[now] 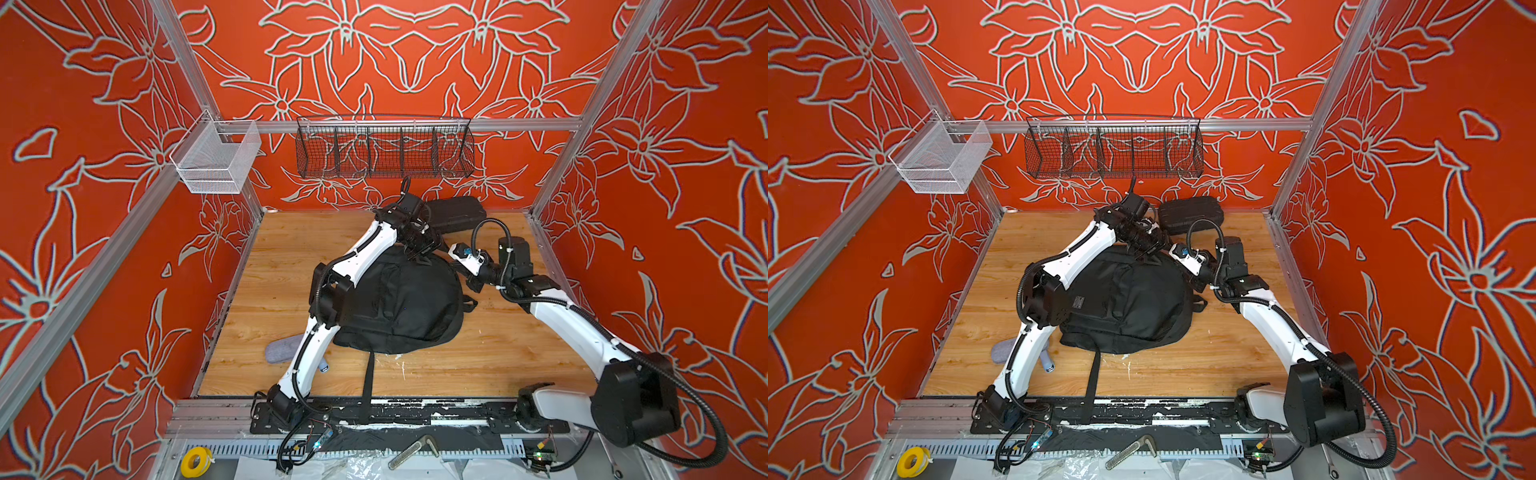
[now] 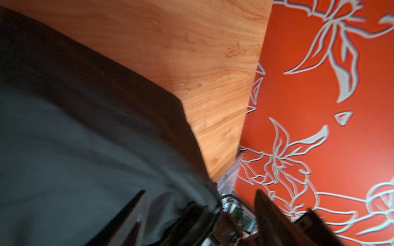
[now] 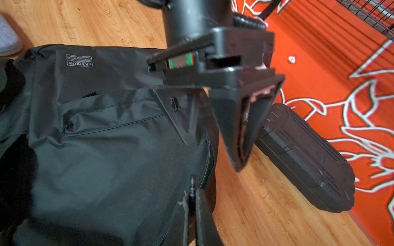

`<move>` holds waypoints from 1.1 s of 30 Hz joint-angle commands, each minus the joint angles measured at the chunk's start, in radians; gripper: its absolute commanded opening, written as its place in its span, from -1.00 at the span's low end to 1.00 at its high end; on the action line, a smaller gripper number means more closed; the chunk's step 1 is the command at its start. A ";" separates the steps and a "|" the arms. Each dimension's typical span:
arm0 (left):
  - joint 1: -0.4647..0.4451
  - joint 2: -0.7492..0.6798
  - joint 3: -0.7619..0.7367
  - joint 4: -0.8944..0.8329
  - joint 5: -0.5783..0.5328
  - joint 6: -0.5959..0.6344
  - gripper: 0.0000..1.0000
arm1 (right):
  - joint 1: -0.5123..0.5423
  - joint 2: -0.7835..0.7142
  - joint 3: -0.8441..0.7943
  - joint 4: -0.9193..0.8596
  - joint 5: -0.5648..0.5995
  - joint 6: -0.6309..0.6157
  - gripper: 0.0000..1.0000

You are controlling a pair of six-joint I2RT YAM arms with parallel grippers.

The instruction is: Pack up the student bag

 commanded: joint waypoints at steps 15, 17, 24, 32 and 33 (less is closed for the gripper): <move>-0.010 0.107 0.038 0.141 0.033 -0.127 -1.00 | 0.031 -0.100 -0.023 -0.065 0.134 0.176 -1.00; 0.003 0.113 0.043 0.164 0.017 -0.155 -1.00 | 0.046 -0.122 -0.026 -0.098 0.151 0.207 -1.00; 0.058 0.146 0.093 0.219 -0.048 -0.229 -1.00 | 0.112 -0.196 -0.040 -0.237 0.265 0.440 -1.00; 0.083 0.172 0.135 0.263 -0.140 -0.278 -1.00 | 0.226 -0.236 -0.052 -0.352 0.269 0.672 -1.00; 0.086 0.176 0.143 0.259 -0.159 -0.277 -1.00 | 0.236 -0.239 -0.057 -0.357 0.262 0.700 -1.00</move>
